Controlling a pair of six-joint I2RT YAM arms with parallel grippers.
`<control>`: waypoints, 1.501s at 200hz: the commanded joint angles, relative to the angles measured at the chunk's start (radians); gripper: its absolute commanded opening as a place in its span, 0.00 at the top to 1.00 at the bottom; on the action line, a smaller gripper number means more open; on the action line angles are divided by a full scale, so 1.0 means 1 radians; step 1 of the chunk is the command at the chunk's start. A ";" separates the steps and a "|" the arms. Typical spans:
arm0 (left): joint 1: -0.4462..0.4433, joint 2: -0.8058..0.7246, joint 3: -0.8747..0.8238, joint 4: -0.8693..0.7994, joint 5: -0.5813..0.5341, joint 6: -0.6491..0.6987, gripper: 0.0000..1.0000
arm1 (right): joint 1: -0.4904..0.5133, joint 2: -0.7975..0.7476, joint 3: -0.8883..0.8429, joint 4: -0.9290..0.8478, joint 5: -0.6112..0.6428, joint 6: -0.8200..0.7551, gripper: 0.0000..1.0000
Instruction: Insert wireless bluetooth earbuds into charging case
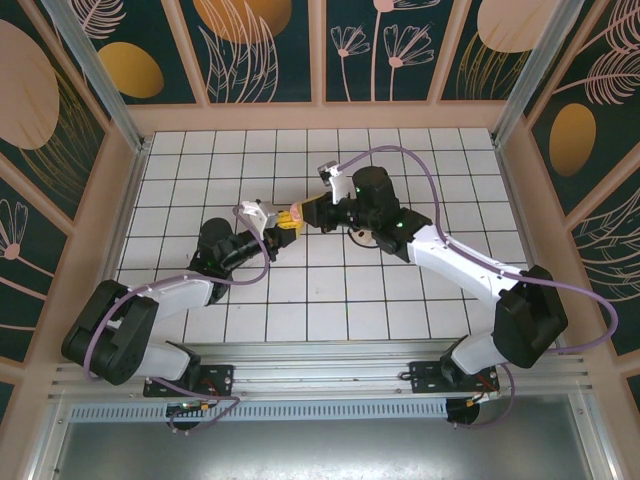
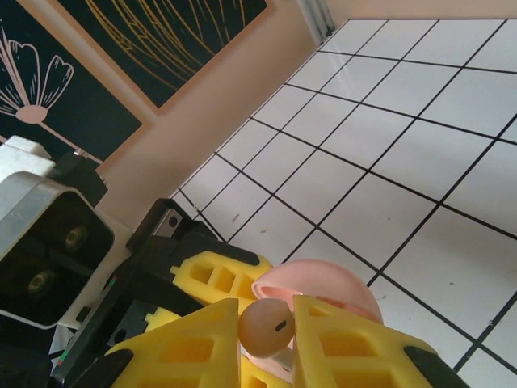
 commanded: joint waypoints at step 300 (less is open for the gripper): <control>-0.005 -0.077 0.038 0.036 -0.024 -0.021 0.88 | 0.013 -0.045 -0.058 0.006 0.062 -0.054 0.69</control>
